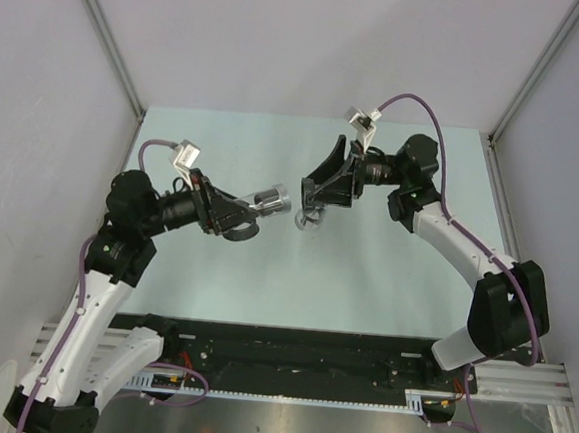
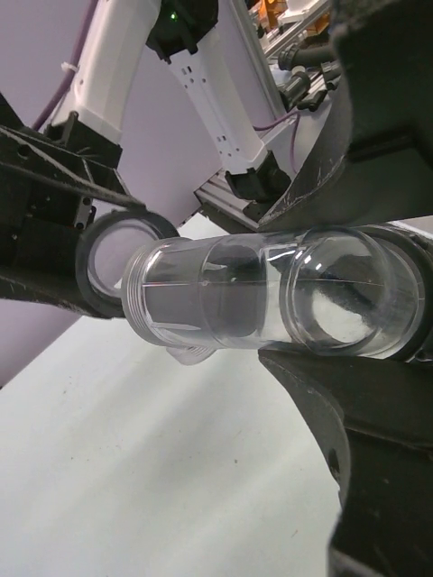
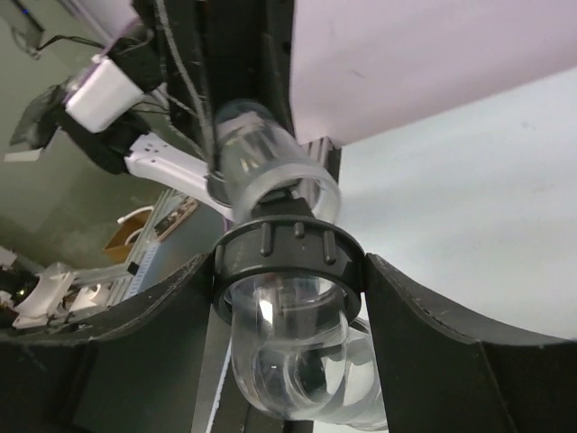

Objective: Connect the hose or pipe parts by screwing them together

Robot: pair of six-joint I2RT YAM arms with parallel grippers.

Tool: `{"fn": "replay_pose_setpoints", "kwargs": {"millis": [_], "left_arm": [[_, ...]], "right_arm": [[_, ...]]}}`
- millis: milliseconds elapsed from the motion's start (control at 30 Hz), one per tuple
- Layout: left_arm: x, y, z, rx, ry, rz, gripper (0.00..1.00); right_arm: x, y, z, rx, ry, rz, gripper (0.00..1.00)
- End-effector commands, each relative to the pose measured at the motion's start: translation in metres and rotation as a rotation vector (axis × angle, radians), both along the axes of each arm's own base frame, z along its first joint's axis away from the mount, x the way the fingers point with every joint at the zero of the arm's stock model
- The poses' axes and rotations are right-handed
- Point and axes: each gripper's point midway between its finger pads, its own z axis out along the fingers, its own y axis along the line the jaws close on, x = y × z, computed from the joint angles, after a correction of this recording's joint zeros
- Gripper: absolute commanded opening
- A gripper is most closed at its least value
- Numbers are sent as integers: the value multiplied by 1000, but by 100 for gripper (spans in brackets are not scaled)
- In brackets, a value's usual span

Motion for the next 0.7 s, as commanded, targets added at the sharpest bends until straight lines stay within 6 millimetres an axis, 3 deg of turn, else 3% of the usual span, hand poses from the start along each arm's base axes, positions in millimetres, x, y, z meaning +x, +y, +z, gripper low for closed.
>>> {"fn": "replay_pose_setpoints", "kwargs": {"millis": [0,33,133,267,500,567,667], "left_arm": [[-14,-1,35,-54,-73,-36,0],[-15,-2,36,-58,-71,-42,0],[-17,-3,40,-69,-77,-53,0],[-20,-3,46,-85,-86,-59,0],[-18,-1,49,-96,-107,-37,0],[-9,2,45,-79,-123,6,0],[3,6,29,-44,-125,54,0]], "right_arm": [[-41,-15,58,136,-58,102,41],[-45,-18,67,182,-112,107,41],[-51,-21,72,258,-50,149,42],[-39,-10,53,237,30,156,41],[-26,-6,56,294,94,112,41],[-11,-7,47,279,135,80,41],[20,-8,9,238,250,8,40]]}}
